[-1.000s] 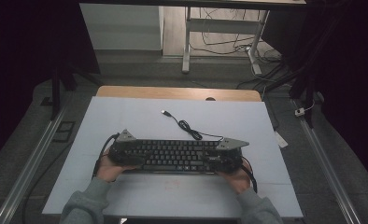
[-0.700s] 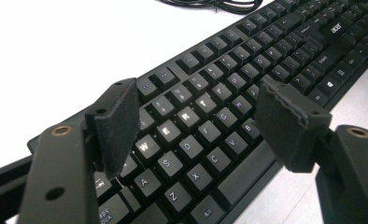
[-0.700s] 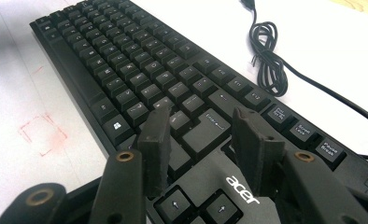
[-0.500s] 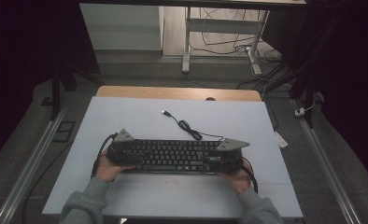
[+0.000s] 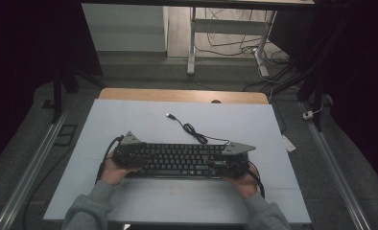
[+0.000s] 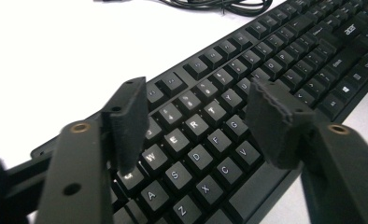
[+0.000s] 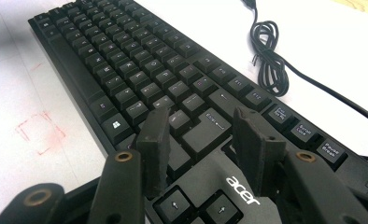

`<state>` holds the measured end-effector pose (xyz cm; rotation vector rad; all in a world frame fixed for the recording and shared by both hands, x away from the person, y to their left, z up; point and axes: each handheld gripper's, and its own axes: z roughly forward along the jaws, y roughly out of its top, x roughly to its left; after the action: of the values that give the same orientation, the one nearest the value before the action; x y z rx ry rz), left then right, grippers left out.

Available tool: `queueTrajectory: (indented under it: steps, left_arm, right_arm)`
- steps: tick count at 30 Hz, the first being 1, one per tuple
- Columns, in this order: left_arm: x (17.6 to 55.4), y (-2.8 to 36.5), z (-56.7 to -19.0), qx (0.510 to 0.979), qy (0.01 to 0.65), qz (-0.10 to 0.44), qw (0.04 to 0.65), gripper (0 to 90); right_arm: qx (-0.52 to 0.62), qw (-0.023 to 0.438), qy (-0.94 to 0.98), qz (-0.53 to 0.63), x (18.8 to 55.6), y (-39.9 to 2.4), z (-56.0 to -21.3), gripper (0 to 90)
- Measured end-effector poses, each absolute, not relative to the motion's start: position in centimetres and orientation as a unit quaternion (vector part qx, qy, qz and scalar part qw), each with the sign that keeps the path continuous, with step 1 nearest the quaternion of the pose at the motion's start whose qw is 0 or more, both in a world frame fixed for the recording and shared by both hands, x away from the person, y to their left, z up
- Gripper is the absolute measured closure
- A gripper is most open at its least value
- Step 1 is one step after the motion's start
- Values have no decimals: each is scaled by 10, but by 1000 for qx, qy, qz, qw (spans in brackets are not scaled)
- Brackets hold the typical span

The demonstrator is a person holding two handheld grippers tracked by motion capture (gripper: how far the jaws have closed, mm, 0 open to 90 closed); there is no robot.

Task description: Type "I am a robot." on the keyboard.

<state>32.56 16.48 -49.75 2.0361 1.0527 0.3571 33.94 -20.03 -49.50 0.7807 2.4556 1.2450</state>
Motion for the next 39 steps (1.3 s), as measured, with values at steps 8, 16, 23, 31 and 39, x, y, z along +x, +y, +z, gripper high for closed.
queueTrajectory:
  steps: [8, 16, 23, 31, 39]
  left_arm:
    - [333, 155, -503, 817, 404, 136, 389, 754]
    - [340, 138, -507, 835, 385, 124, 374, 889]
    - [342, 132, -513, 839, 388, 125, 361, 889]
    - [344, 129, -518, 842, 390, 125, 350, 889]
    - [344, 129, -520, 842, 391, 127, 349, 889]
  right_arm:
    - [270, 139, 851, 427, 340, -200, -496, 562]
    - [271, 139, 853, 423, 340, -199, -498, 560]
    - [272, 139, 854, 421, 340, -198, -498, 559]
    - [271, 137, 854, 422, 340, -198, -499, 558]
    - [271, 138, 855, 420, 340, -198, -499, 556]
